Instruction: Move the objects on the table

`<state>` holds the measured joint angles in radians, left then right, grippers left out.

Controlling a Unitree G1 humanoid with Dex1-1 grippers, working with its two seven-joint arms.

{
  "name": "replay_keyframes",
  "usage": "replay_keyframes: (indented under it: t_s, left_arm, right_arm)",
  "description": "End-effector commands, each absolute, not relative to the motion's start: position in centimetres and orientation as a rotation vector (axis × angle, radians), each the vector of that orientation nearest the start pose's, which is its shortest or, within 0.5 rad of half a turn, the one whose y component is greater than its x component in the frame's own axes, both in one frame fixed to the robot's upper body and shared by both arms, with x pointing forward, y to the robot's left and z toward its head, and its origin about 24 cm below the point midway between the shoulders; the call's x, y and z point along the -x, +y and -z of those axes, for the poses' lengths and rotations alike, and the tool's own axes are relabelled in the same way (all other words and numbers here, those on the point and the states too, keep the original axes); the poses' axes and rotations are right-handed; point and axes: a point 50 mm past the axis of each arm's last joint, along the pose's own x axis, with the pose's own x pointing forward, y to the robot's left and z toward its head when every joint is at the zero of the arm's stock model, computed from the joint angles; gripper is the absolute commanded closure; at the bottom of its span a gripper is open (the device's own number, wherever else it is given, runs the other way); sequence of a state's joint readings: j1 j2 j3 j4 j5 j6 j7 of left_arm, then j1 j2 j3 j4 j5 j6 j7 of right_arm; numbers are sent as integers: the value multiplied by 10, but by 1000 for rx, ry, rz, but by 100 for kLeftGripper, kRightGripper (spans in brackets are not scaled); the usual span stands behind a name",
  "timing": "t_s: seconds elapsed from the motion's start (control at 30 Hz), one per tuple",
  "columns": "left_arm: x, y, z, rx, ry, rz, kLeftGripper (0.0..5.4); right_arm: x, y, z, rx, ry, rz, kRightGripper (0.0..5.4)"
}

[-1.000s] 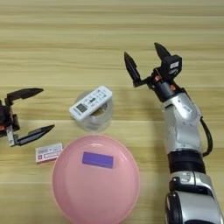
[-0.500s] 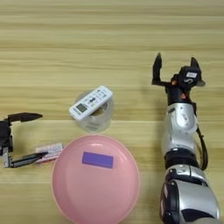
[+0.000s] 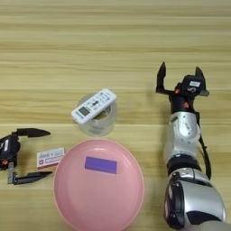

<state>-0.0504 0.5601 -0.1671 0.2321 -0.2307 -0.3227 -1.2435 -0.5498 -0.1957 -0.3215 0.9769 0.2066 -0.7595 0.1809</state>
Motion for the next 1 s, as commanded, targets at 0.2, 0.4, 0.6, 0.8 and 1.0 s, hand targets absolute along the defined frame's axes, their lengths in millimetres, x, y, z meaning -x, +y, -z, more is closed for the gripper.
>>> replay_keyframes:
  t_s: [0.2, 0.4, 0.6, 0.8, 1.0]
  left_arm:
    - [-222, 193, -28, -401, 141, 1351, 119]
    - [-223, 194, -25, -410, 162, 1351, 180]
    - [-216, 192, -14, -411, 242, 1406, 241]
    - [-211, 190, -5, -424, 310, 1467, 290]
    - [-213, 189, -4, -433, 318, 1470, 342]
  right_arm:
    - [-331, -231, -76, -80, -436, 147, 0]
    - [-332, -226, -84, -83, -477, 127, 0]
    - [-331, -221, -99, -106, -556, 103, 0]
    - [-326, -213, -123, -126, -661, 65, 0]
    - [-319, -207, -141, -142, -719, 37, 0]
